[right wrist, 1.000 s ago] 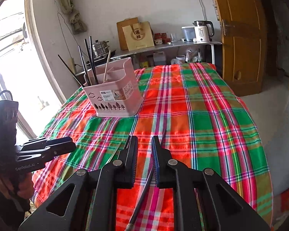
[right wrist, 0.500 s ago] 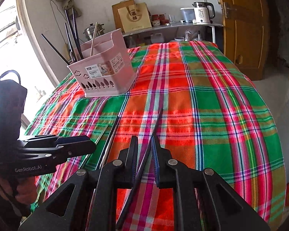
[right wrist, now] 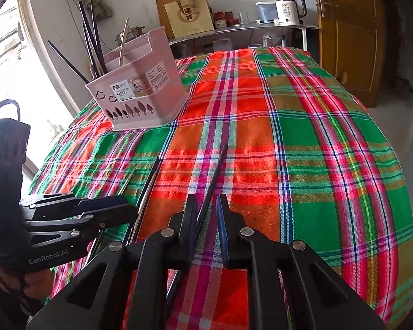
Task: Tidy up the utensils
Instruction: 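Close the left tool on a dark chopstick while the right tool grasps another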
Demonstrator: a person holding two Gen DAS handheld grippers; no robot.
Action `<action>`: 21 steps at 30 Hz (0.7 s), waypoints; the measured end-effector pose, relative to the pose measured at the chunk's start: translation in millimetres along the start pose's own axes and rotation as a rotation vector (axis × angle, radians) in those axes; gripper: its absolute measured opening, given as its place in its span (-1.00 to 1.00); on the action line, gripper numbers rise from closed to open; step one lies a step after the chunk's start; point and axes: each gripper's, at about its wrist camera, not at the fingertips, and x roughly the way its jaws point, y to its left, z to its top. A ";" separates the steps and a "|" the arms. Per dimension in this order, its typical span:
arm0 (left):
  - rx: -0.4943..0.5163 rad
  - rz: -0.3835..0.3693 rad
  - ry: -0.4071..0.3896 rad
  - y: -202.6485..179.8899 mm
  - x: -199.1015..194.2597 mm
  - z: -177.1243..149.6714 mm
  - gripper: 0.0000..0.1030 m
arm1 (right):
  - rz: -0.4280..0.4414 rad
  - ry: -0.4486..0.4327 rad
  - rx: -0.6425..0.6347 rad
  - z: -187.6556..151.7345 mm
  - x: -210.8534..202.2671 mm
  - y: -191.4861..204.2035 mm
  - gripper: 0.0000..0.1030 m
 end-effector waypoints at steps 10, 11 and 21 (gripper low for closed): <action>-0.015 0.053 0.007 -3.2 7.8 8.7 -0.67 | -0.006 0.015 0.006 -1.0 5.9 1.2 -0.72; -0.021 0.054 0.008 -2.8 8.6 9.7 -0.67 | -0.006 0.015 0.008 -1.1 5.9 1.2 -0.72; 0.002 0.124 -0.029 -12.9 10.5 3.0 -0.63 | -0.012 0.016 0.011 -1.9 5.5 0.2 -0.72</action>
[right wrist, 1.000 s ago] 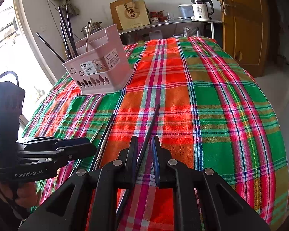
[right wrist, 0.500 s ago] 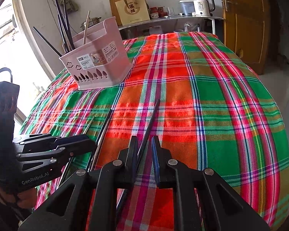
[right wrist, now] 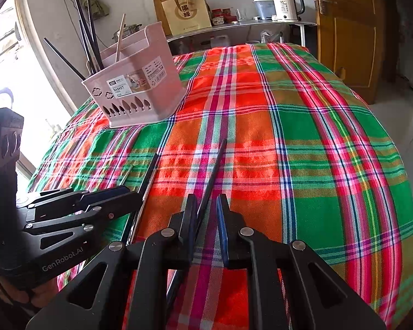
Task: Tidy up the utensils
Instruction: 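Close the left tool on a dark chopstick while the right tool grasps another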
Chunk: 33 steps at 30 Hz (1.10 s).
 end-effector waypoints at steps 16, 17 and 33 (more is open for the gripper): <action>0.125 0.013 -0.020 24.7 -15.4 -13.9 -0.78 | -0.029 0.050 -0.051 6.6 14.3 6.7 -0.72; 0.120 0.016 -0.019 29.7 -16.4 -13.6 -0.79 | -0.029 0.051 -0.054 7.2 15.0 7.2 -0.72; 0.064 0.003 0.048 43.1 -4.1 18.1 -0.82 | -0.092 0.091 -0.055 26.5 31.1 11.5 -0.81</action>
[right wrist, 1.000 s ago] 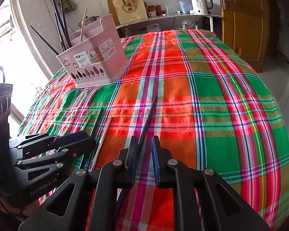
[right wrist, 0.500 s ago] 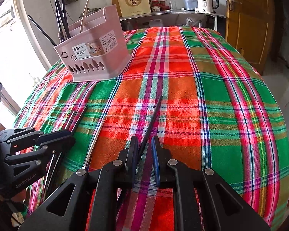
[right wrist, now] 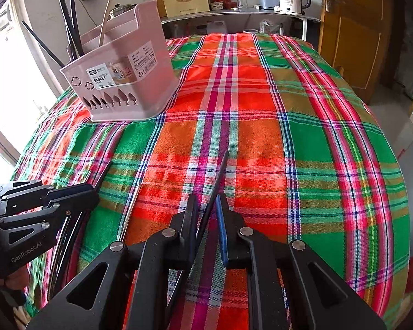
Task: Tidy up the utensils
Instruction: 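Close the left tool on a dark chopstick while the right tool grasps another, then lift the dark chopsticks in both tools and carry them over the basket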
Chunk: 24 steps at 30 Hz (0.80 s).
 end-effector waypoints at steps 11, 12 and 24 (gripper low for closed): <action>-0.036 -0.063 0.013 6.5 1.2 12.7 -0.90 | 0.022 -0.012 0.007 5.1 -4.6 1.1 -0.86; -0.040 -0.070 0.003 7.8 -2.8 13.9 -0.90 | 0.029 -0.022 0.006 6.3 -7.8 2.0 -0.86; -0.046 -0.133 -0.243 17.2 -109.3 45.3 -0.92 | 0.066 -0.266 -0.016 39.3 -95.4 13.7 -0.90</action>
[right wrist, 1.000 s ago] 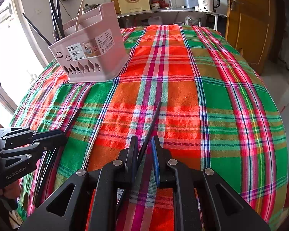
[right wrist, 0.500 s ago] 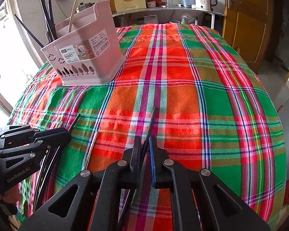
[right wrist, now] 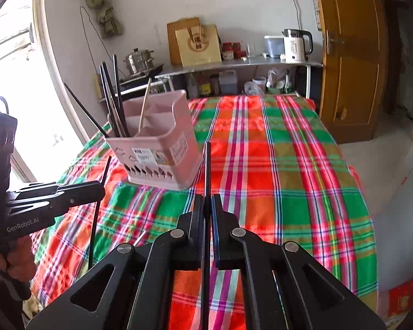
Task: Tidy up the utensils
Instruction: 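Lift the dark chopsticks in both tools and carry them over the basket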
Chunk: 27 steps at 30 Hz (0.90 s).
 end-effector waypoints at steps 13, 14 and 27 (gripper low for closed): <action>-0.002 0.005 -0.136 13.7 -56.6 17.5 -0.92 | 0.017 -0.166 -0.031 20.1 -47.1 14.3 -0.90; -0.004 -0.001 -0.135 14.2 -59.0 15.8 -0.92 | 0.016 -0.161 -0.032 19.1 -46.2 14.9 -0.90; 0.025 0.001 -0.174 8.9 -86.7 24.3 -0.92 | 0.032 -0.187 -0.069 26.4 -65.8 25.4 -0.91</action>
